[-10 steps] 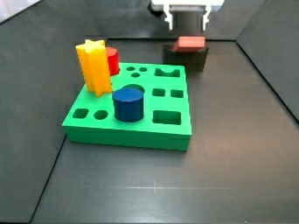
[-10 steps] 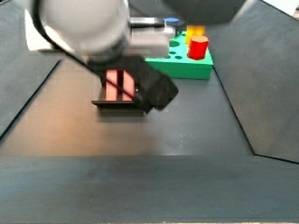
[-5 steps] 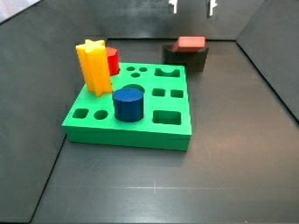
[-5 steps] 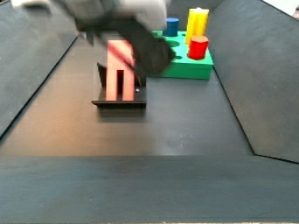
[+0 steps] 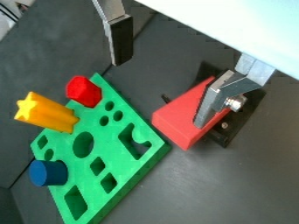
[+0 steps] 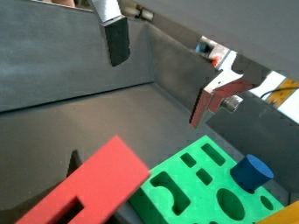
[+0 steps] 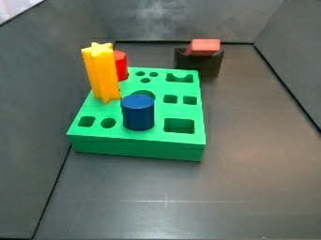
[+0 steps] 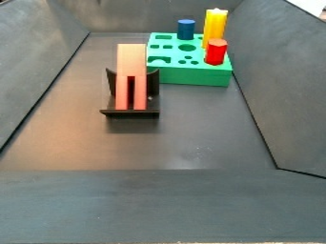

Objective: Pick up the double-square object. Move up. Rotate the double-square object. Place the double-square object on the fixture. Regrasp the double-square object. Move to above the board. Insert the double-square object.
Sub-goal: Regrasp the double-square object.

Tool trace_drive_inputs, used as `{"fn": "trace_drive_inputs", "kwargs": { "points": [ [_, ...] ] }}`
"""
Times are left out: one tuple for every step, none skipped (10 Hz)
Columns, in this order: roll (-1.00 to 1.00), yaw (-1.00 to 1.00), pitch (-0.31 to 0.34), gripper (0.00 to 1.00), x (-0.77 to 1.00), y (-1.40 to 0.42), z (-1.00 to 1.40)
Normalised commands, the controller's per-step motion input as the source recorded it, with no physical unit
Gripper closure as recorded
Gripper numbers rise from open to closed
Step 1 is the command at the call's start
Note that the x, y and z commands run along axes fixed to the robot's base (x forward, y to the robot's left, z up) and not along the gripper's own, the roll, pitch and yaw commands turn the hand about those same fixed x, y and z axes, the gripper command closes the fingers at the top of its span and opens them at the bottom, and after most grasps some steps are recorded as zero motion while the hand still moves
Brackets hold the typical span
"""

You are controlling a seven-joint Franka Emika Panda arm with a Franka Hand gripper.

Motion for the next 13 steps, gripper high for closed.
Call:
{"fn": "trace_drive_inputs", "kwargs": {
  "points": [
    [1.00,0.02,0.026,0.00,-0.05,-0.64,0.19],
    [1.00,0.02,0.023,0.00,-0.03,-0.44,0.10],
    [1.00,0.02,0.018,0.00,-0.03,-0.15,0.05],
    [1.00,0.02,0.014,0.00,-0.03,-0.02,0.03],
    [1.00,0.02,0.009,0.00,-0.02,-0.03,0.02],
    [1.00,0.02,0.007,0.00,-0.01,-0.04,0.02],
    [1.00,0.02,0.004,0.00,0.00,-0.03,0.01],
    [1.00,0.02,0.004,0.00,0.00,-0.02,0.01],
    [1.00,0.03,0.010,0.00,0.00,-0.02,0.01],
    [1.00,0.03,0.014,0.00,0.00,-0.02,0.01],
    [1.00,0.03,0.024,0.00,0.02,-0.02,0.00],
    [1.00,0.03,0.031,0.00,0.03,-0.02,0.00],
    [1.00,0.04,0.041,0.00,0.04,-0.03,0.00]
  ]
}}
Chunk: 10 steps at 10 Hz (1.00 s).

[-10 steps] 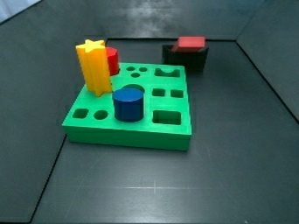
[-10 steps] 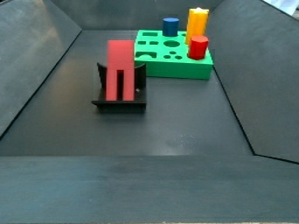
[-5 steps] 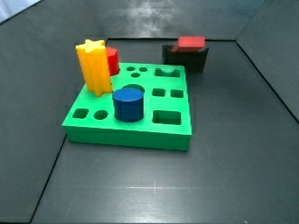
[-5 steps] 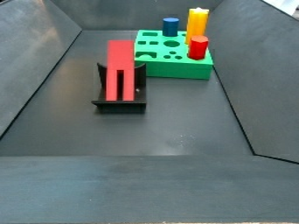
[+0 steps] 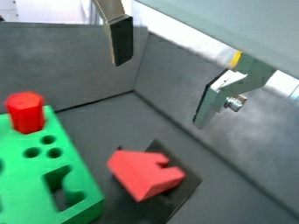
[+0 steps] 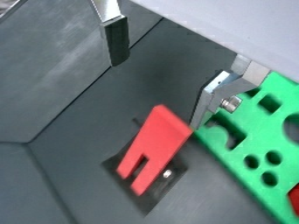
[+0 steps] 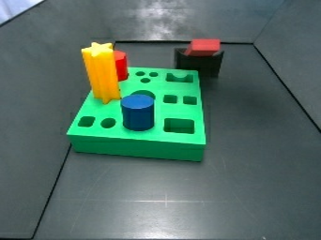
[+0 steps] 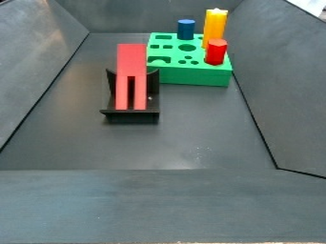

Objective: Pick up the double-square object. Move up. Rotate the double-square object. Place the double-square object on the fixture. Regrasp the double-square object. Move to above the board. Insert the double-square object.
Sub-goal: Regrasp the double-square object.

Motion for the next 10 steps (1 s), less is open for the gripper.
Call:
{"fn": "trace_drive_inputs", "kwargs": {
  "points": [
    [1.00,0.04,0.054,0.00,0.05,-0.03,0.00],
    [1.00,0.05,0.076,0.00,0.07,-0.03,0.00],
    [1.00,0.06,0.097,0.00,0.08,-0.04,0.00],
    [1.00,0.07,0.119,0.00,0.09,-0.04,0.00],
    [1.00,0.09,0.144,0.00,0.09,-0.04,0.00],
    [1.00,0.12,0.180,0.00,0.09,-0.04,-0.01],
    [0.87,0.15,0.189,0.00,0.10,-0.05,-0.01],
    [0.74,0.16,0.181,0.00,0.10,-0.05,-0.01],
    [0.42,0.19,0.146,0.00,0.10,-0.05,-0.01],
    [0.26,0.21,0.118,0.00,0.10,-0.04,0.00]
  ]
}}
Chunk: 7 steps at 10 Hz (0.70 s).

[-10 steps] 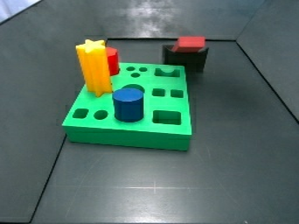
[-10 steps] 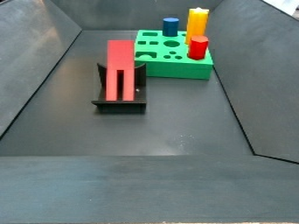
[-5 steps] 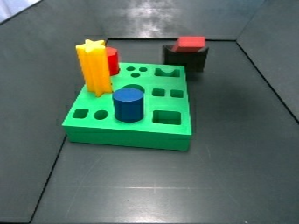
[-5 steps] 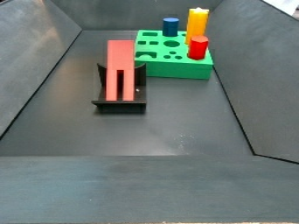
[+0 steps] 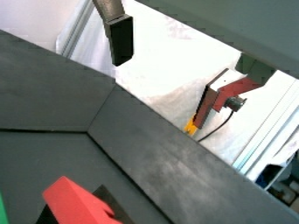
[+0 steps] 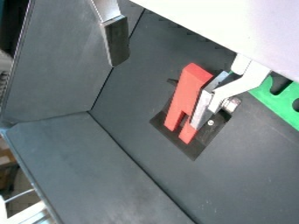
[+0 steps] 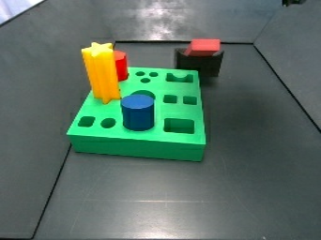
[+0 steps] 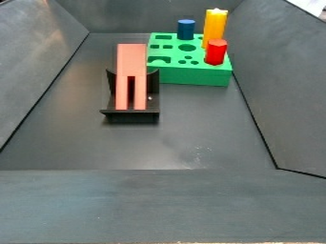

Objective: Pick up the double-square object. Move up. Rotate the double-square object. Place the double-square object on the fixture. Regrasp the double-square object. Move to above the board. Insert the double-square object.
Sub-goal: Regrasp the double-square object.

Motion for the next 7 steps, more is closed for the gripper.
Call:
{"fn": "trace_drive_inputs", "kwargs": {
  "points": [
    [0.18,0.21,0.079,0.00,0.09,-0.03,0.01],
    [0.15,0.21,0.045,0.00,0.07,-0.04,0.00],
    [0.14,0.18,0.017,0.00,0.03,0.05,-1.00],
    [0.13,0.16,0.006,0.00,0.03,0.05,-1.00],
    [0.12,0.14,-0.042,0.00,0.04,0.05,-1.00],
    [0.10,0.12,-0.075,0.00,0.05,0.04,-1.00],
    [0.08,0.09,-0.097,0.00,0.06,0.04,-1.00]
  ]
}}
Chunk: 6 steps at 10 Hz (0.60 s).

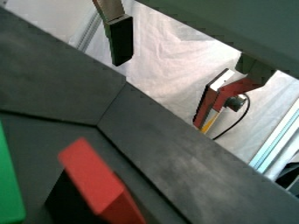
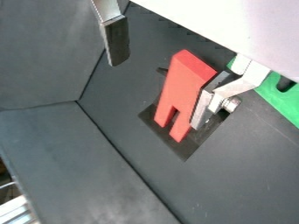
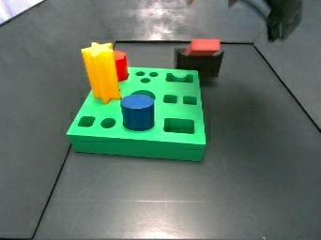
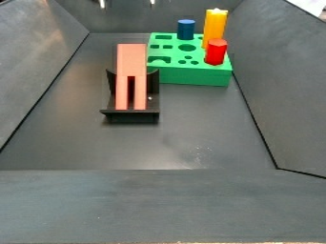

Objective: Pick up the double-square object. Move up. Rotate the double-square object. Place the double-square object on the fixture. Regrasp the double-square object. Move to above the board. Insert the double-square object.
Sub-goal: Regrasp the double-square object.

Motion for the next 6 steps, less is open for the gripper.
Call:
{"fn": "trace_drive_inputs", "kwargs": {
  "points": [
    [0.07,0.06,-0.108,0.00,0.07,0.04,-1.00],
    [0.07,0.03,-0.112,0.00,0.07,0.03,-1.00],
    [0.07,0.01,-0.107,0.00,0.08,0.03,-1.00],
    [0.07,-0.01,-0.098,0.00,0.09,0.03,-1.00],
    [0.07,-0.03,-0.075,0.00,0.08,0.02,-0.85],
    [0.06,-0.04,-0.059,0.00,0.08,0.01,-0.68]
  ]
}}
